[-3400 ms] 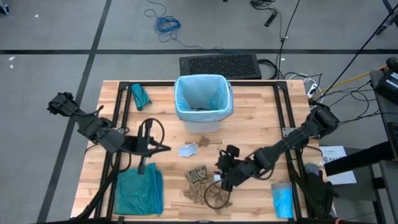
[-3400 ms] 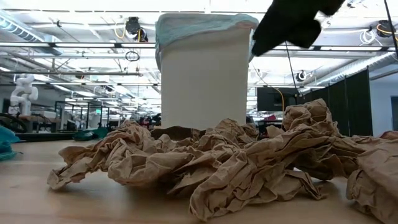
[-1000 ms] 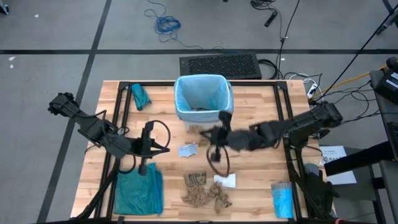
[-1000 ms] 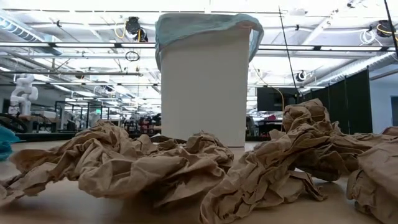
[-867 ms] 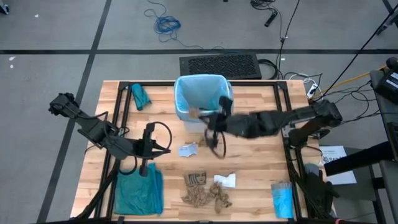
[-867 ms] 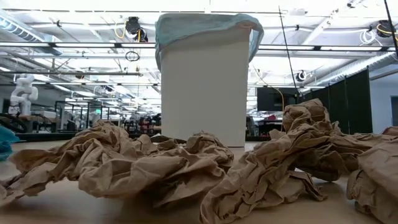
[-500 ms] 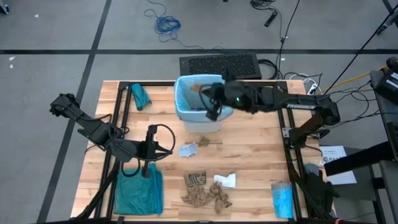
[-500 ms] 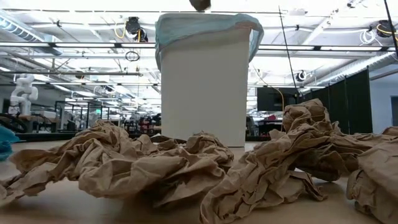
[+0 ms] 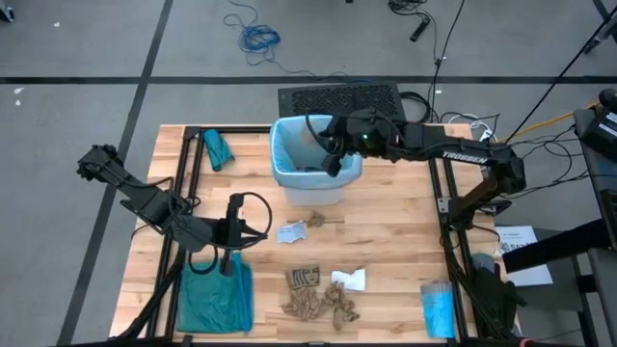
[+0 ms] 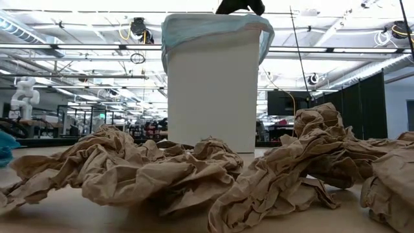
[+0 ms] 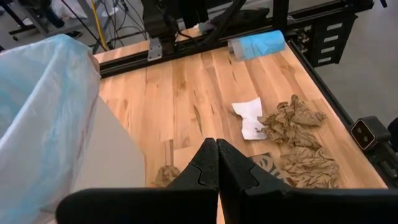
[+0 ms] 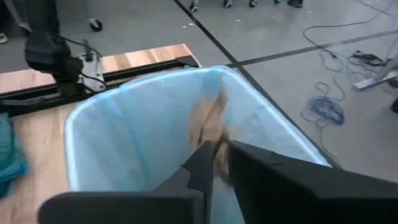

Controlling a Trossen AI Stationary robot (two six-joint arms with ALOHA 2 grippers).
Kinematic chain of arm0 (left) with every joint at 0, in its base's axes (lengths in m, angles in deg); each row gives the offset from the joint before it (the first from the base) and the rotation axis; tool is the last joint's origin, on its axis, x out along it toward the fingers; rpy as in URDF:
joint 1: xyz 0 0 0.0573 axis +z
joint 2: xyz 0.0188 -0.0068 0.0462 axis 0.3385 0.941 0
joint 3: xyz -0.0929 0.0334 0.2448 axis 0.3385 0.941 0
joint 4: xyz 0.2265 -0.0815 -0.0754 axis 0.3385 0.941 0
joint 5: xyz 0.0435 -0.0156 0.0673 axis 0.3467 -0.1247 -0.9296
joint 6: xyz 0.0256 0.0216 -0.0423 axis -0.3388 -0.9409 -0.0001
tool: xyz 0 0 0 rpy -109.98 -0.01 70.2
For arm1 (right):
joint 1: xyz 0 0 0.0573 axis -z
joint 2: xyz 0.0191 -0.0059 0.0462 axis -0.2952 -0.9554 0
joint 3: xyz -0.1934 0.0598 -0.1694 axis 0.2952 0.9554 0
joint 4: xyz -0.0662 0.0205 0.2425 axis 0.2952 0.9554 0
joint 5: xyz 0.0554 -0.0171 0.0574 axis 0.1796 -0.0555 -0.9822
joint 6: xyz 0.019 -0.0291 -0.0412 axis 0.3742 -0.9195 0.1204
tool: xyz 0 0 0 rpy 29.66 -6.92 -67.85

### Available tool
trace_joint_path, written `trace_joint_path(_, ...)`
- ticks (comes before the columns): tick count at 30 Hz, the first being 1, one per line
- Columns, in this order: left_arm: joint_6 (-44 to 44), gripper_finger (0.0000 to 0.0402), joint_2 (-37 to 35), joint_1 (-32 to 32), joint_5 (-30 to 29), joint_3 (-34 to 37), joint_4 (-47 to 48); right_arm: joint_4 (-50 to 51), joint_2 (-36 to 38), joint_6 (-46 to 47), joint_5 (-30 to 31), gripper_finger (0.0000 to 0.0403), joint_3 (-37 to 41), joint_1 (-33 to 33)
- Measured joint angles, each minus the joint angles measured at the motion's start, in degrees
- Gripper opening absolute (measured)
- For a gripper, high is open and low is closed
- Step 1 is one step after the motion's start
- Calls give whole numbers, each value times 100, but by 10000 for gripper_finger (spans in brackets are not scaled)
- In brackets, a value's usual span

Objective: Place trash/remove bag and relplace
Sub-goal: Put the brown paper napkin into the white trash bin, then adjust the white trash bin

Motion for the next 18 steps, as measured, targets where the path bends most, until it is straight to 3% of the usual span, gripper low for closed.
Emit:
trace_joint_path(10,158,0,2,0,0,0,74,195,16,136,-317,111,0,-129)
trace_joint_path(14,435,0,0,0,-3,127,227,958,35,421,-645,113,1,-613)
trace_joint_path(18,518,0,4,0,-4,411,240,1798,35,863,-341,107,5,-1425)
